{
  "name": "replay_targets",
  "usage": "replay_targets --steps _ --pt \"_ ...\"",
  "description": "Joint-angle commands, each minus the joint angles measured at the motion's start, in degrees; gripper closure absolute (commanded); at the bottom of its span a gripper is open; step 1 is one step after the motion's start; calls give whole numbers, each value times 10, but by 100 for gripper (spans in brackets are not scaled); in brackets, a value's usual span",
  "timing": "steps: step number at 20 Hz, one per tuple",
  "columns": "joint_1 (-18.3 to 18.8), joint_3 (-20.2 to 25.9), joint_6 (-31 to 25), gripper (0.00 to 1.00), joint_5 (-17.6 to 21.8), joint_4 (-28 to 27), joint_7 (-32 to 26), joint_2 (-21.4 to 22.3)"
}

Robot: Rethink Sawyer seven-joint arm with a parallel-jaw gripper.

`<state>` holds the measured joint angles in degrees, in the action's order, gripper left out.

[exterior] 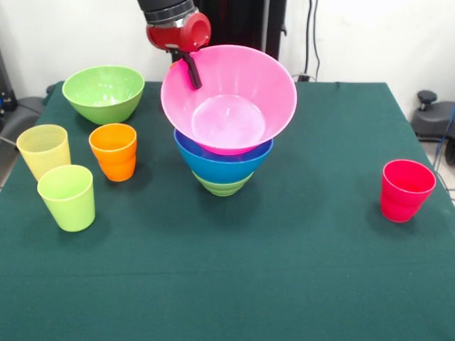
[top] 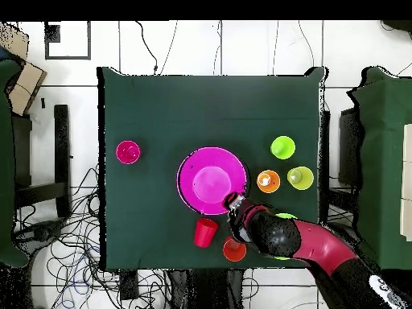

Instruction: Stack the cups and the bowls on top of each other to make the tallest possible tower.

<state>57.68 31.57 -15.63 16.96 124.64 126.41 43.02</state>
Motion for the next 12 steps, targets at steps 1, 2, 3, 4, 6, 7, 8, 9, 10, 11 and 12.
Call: replay_targets --steps 1,2,3,4,6,7,8,9,10,11,12 --pt "-26 -5 2 100 28 -55 -5 -10" --pt "-28 -5 2 100 28 -56 -5 -10" --pt "-28 -4 -1 100 26 -57 -5 -9" --pt "-27 -3 -4 100 25 -57 -6 -7" --pt "-26 -2 -7 100 23 -56 -6 -3" --pt "-26 -3 -9 100 24 -58 -7 -3" --pt "-26 -3 -8 100 25 -58 -7 -2" --pt "-26 -4 -8 100 25 -59 -7 -3" --pt "-26 -4 -7 100 27 -59 -7 -4" --pt "-26 -5 -6 100 28 -60 -8 -6" --pt "-26 -5 -6 100 28 -60 -8 -6"
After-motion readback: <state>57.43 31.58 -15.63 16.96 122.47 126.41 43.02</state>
